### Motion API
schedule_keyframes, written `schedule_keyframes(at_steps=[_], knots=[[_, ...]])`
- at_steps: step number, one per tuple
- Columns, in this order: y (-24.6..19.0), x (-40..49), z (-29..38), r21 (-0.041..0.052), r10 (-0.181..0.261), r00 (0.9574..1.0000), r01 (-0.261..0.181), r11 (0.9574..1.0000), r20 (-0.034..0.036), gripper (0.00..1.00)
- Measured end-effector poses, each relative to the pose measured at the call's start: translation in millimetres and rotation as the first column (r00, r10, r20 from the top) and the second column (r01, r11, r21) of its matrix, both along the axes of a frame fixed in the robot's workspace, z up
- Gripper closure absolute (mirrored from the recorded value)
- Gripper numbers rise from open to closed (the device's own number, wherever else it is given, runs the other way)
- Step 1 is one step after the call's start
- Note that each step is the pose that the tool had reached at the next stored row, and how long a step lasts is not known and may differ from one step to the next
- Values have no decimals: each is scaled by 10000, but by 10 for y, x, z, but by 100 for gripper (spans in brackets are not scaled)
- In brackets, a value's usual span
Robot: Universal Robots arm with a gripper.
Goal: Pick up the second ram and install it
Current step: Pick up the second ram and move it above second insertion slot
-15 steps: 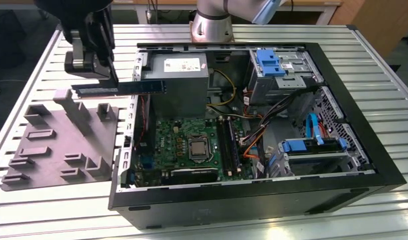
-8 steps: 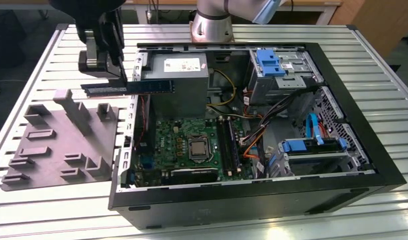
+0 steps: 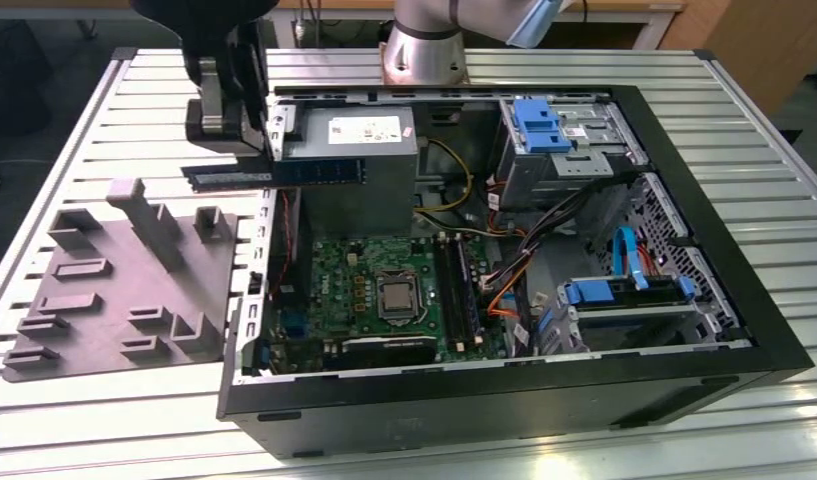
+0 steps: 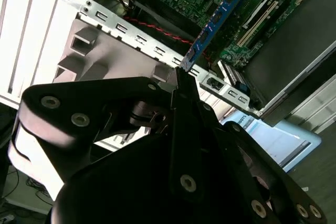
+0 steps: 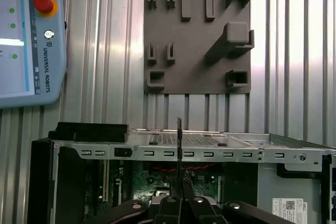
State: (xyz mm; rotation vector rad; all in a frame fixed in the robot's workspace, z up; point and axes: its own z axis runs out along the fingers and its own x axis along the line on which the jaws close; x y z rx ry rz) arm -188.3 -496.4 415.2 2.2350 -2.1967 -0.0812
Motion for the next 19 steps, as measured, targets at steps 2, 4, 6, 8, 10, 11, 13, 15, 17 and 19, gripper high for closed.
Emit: schedule_keyframes(at_steps=[2,4,6,8,10,11,13,15,17,19], knots=[[4,29,-2,0,-1,10000,1,10000,0,88],[9,59,-3,0,-4,10000,4,10000,0,88],[14,85,-5,1,-4,10000,4,10000,0,88],[18,117,-6,0,-6,10000,6,10000,0,88],[21,156,-7,0,-7,10000,7,10000,-1,88],[23,177,-7,0,-8,10000,8,10000,-1,88],[26,217,-9,0,-9,10000,9,10000,0,88],[28,249,-11,0,-10,10000,10,10000,1,88],[31,280,-13,1,-12,10000,12,10000,0,88],[34,316,-14,0,-12,10000,12,10000,0,88]])
